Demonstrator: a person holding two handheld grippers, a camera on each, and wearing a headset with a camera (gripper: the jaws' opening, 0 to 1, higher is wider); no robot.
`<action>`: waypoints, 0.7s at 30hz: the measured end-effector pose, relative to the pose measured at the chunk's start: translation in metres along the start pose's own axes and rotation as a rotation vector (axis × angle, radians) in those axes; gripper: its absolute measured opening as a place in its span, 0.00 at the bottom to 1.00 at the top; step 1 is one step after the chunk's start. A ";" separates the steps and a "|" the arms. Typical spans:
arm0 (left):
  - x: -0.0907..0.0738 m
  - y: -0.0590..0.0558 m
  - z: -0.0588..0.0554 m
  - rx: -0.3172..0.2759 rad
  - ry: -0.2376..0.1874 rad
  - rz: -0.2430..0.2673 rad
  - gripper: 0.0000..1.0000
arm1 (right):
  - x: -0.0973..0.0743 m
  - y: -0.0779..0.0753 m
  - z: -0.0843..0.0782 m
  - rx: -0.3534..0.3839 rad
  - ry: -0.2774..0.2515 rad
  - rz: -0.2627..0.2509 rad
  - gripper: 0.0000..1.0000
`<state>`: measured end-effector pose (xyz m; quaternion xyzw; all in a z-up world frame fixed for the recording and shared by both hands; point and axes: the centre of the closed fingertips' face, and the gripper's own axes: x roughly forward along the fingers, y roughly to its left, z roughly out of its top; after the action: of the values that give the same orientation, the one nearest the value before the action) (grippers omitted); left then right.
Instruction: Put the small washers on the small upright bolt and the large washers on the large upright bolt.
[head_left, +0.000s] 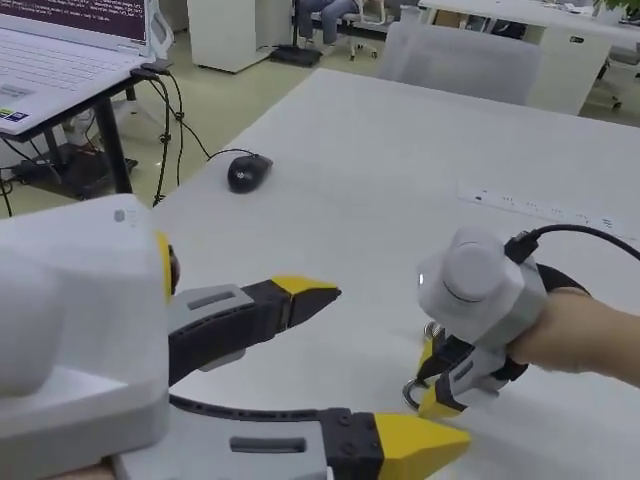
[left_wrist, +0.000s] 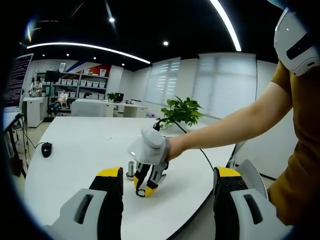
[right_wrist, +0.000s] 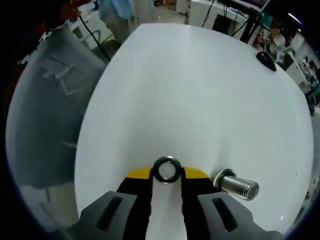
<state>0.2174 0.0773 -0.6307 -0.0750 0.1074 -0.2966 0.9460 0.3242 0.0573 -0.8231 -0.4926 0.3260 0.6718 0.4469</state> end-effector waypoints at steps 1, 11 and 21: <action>0.000 0.000 0.000 0.002 0.001 -0.001 0.73 | 0.000 0.000 0.000 0.003 0.000 0.001 0.21; 0.001 0.002 -0.003 0.005 0.011 0.002 0.73 | -0.013 -0.004 -0.006 0.014 -0.013 -0.017 0.21; 0.006 0.004 -0.012 0.004 0.042 0.001 0.73 | -0.046 -0.017 -0.017 0.029 -0.034 -0.066 0.21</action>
<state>0.2212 0.0761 -0.6442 -0.0668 0.1264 -0.2981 0.9438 0.3511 0.0360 -0.7846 -0.4852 0.3118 0.6602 0.4812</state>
